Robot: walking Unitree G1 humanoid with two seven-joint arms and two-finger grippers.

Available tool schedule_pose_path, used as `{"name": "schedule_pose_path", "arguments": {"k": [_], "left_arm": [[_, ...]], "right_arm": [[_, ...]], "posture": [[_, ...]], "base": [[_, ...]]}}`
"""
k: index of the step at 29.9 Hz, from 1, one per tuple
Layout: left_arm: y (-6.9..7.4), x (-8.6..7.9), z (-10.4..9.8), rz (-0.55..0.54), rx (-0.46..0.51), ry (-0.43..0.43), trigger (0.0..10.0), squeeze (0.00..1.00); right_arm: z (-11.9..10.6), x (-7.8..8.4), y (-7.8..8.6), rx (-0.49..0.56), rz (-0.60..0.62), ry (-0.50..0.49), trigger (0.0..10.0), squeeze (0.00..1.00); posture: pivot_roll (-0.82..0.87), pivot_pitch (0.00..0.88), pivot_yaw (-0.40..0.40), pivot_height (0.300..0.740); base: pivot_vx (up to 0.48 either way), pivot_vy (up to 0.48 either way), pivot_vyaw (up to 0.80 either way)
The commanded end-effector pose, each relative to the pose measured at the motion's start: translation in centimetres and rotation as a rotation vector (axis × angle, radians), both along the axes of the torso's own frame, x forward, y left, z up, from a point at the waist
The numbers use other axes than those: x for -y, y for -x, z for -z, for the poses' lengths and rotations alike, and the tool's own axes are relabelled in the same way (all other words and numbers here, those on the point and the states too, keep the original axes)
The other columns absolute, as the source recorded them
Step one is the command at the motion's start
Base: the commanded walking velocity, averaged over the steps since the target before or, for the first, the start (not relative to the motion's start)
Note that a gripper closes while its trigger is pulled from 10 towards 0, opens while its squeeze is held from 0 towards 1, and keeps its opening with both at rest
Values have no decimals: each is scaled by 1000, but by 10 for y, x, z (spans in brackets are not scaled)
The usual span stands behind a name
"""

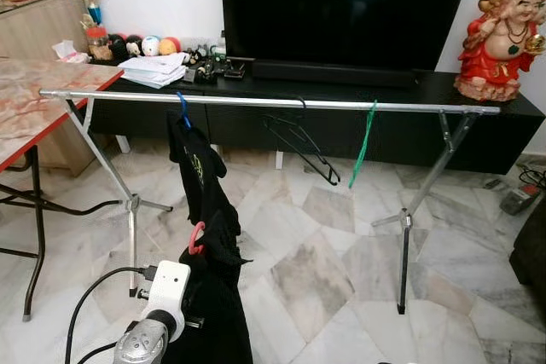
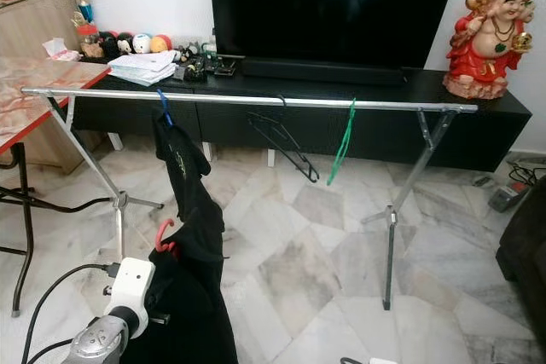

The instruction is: Hang hanger

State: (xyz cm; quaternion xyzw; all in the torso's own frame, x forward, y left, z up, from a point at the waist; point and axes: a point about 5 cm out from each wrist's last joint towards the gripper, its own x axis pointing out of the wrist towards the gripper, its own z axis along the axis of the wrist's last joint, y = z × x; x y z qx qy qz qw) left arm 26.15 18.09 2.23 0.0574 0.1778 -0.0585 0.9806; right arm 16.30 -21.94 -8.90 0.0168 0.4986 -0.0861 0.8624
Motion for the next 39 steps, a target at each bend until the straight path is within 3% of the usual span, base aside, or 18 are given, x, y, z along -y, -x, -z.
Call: {"name": "schedule_pose_path", "arguments": {"k": [1,29,39], "left_arm": [[-7,-2,-12,0,55,2,10000,0],[-8,4,-12,9,53,16,10000,0],[-11,6,-13,9,55,10,10000,0]], "right_arm": [[-2,0,-4,13,-7,3,10000,0],[-2,1,-5,7,-37,11,10000,0],[-3,1,-6,10,-39,9,10000,0]], "posture": [[-28,0,23,740],[-25,0,11,740],[-24,0,7,740]], "base": [[431,0,0],[425,0,0],[86,0,0]]}}
